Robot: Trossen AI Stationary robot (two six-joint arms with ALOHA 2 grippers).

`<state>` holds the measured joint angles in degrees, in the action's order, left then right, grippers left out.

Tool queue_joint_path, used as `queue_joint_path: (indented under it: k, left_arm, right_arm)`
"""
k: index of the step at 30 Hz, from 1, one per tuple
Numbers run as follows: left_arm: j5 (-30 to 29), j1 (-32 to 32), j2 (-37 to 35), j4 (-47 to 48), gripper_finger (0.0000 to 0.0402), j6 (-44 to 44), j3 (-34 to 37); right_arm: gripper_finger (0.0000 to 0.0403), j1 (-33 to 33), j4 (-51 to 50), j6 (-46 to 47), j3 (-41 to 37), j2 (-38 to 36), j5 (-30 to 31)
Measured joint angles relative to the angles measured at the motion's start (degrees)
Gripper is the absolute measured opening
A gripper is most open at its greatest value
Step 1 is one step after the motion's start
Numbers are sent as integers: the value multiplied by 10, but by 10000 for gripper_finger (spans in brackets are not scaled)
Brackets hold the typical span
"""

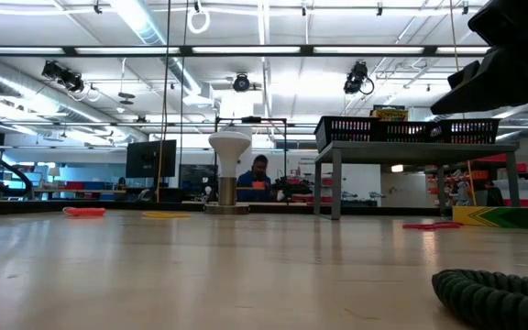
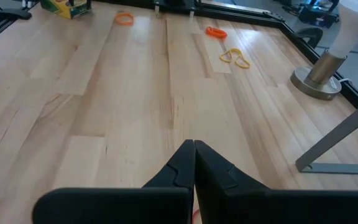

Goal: Pick & Place Office Desk Supplies
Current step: Put the yellow crayon box into the middle black basket on the shelf

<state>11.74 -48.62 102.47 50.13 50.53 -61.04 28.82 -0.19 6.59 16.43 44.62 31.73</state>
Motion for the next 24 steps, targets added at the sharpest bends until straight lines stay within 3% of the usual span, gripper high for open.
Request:
queue_joint_path:
  k: [5,14,18,24]
  left_arm:
    - [11,3,-1,-41,129,-7,5]
    - [3,6,0,-78,10,-20,2]
    - [-52,14,2,-66,5,-37,-19]
    - [-175,42,2,39,4,-86,-83]
  right_arm:
    - [7,0,0,0,0,0,0]
    - [7,0,0,-1,0,0,0]
    - [7,0,0,-1,0,0,1]
    - [7,0,0,-1,0,0,2]
